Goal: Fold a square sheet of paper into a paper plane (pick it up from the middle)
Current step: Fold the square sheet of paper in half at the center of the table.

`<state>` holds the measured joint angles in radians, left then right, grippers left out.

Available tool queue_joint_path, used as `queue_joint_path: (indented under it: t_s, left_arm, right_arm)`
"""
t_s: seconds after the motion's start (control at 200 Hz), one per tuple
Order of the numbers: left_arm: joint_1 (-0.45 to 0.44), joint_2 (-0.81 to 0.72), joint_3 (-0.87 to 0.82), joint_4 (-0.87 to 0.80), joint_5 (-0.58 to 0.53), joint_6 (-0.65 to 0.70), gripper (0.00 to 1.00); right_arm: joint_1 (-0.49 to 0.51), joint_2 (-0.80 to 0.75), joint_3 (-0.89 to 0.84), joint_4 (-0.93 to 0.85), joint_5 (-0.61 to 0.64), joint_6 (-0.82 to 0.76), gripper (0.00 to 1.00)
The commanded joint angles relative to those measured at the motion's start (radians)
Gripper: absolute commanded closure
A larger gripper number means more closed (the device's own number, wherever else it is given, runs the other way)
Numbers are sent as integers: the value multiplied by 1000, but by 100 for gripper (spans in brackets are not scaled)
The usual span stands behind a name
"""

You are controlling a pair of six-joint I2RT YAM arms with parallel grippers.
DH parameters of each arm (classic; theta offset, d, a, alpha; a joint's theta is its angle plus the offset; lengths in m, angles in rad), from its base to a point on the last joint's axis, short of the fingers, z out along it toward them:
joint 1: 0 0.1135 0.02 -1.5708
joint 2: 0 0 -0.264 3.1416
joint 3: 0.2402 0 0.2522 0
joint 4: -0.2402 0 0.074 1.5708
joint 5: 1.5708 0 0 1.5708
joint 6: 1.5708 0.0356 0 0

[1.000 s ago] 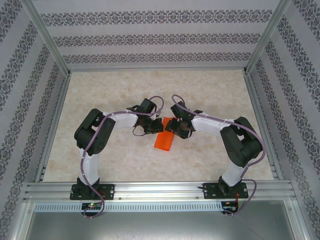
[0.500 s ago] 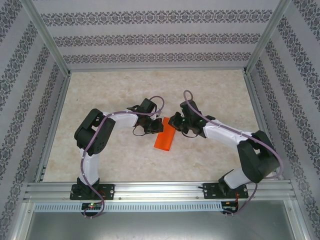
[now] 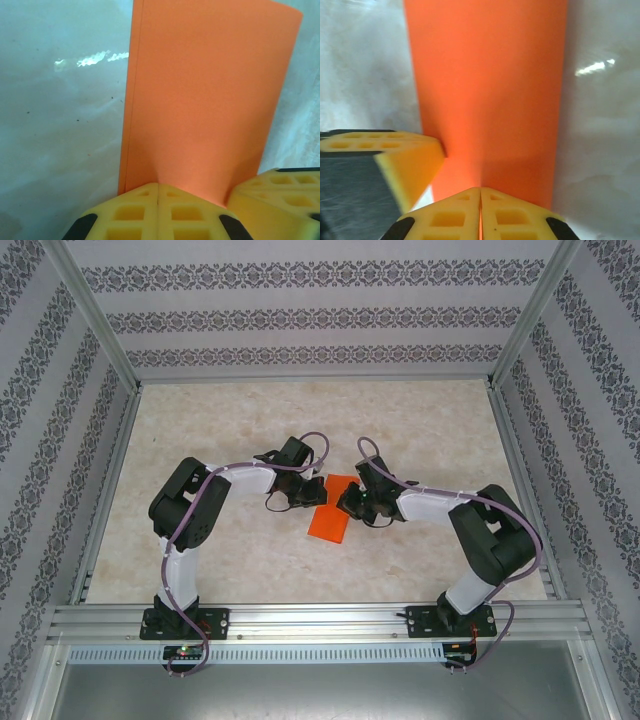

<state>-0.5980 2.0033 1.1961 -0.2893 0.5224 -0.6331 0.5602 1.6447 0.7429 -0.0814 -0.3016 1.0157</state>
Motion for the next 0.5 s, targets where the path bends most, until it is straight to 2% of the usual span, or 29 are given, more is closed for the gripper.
queue_joint_path:
  t_s: [0.0,0.275,0.495]
  left_arm:
    - [-10,45,-23,-78,-47,18,100]
    - [-10,54,-25,-76,-40,24,100]
    - [-10,54,-25,-79,-42,24,100]
  right_arm:
    - [-8,17,-31,17,3,-32,90]
    - [-12,60,-93,50,12,-67,85]
    - [-3,-76,-76,70,-30,-90,81]
